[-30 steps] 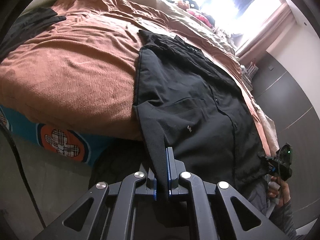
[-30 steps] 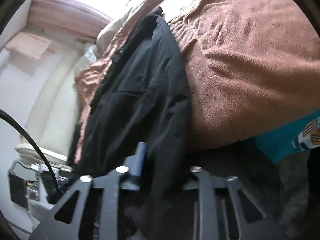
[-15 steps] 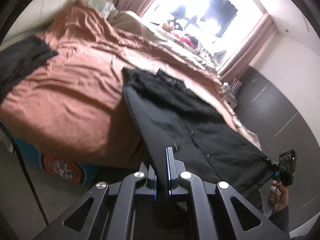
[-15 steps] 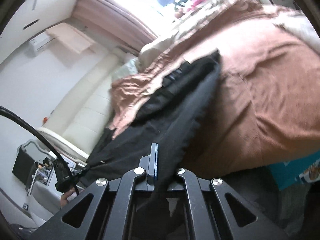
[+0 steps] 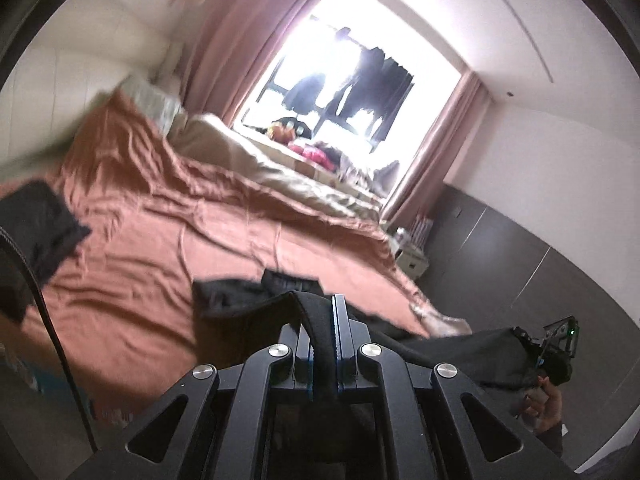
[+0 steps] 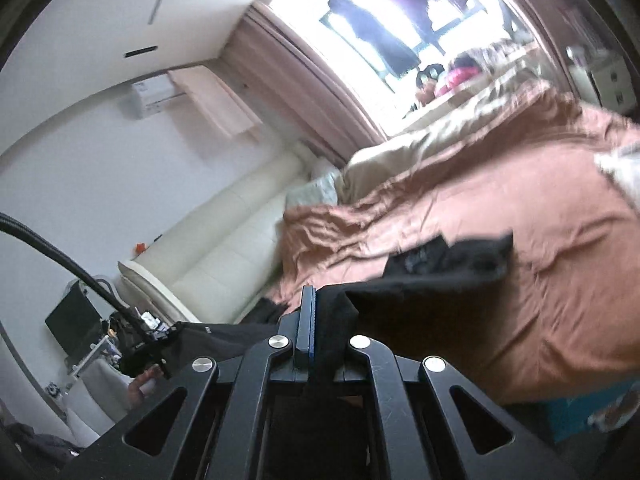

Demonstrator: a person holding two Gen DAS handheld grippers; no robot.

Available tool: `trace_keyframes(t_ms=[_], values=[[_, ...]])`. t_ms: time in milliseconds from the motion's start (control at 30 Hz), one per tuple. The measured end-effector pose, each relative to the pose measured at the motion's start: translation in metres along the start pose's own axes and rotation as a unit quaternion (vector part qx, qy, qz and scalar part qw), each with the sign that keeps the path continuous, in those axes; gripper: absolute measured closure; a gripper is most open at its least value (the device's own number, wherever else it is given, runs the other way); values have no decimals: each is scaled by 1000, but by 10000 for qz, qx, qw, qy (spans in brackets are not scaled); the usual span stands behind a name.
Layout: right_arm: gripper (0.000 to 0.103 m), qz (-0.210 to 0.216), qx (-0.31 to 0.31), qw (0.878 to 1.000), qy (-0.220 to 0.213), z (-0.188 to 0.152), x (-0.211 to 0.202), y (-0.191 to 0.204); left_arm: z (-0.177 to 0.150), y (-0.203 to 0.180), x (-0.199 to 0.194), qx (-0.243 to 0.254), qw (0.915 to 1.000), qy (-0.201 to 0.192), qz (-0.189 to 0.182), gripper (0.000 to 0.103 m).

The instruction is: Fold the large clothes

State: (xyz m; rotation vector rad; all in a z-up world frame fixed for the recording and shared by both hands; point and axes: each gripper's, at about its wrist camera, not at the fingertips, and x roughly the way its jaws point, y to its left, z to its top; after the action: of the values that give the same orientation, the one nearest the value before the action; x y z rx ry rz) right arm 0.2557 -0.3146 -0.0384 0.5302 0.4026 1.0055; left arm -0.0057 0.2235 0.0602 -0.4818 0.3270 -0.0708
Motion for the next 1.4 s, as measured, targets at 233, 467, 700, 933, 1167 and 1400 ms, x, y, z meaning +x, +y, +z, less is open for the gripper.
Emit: trace_keyframes(t_ms=[233, 467, 700, 933, 1167, 1400], values=[[103, -376, 131, 9992, -81, 12, 27, -19, 22, -2, 36, 177, 9996, 31, 218, 96], [103, -834, 29, 9965, -26, 38, 55, 6, 46, 16, 88, 97, 9986, 169, 489, 96], [103, -1194, 178, 9926, 153, 66, 99, 3, 61, 52, 145, -102, 9961, 392, 790, 96], [103, -1631, 181, 9852, 494, 89, 155, 6, 69, 79, 211, -96, 9909, 832, 1050, 96], [103, -1651, 443, 9813, 882, 109, 207, -20, 63, 114, 274, -280, 9835, 1247, 1277, 96], [101, -2130, 373, 9677, 1294, 100, 249, -43, 35, 148, 332, -481, 9685, 1857, 1585, 96]])
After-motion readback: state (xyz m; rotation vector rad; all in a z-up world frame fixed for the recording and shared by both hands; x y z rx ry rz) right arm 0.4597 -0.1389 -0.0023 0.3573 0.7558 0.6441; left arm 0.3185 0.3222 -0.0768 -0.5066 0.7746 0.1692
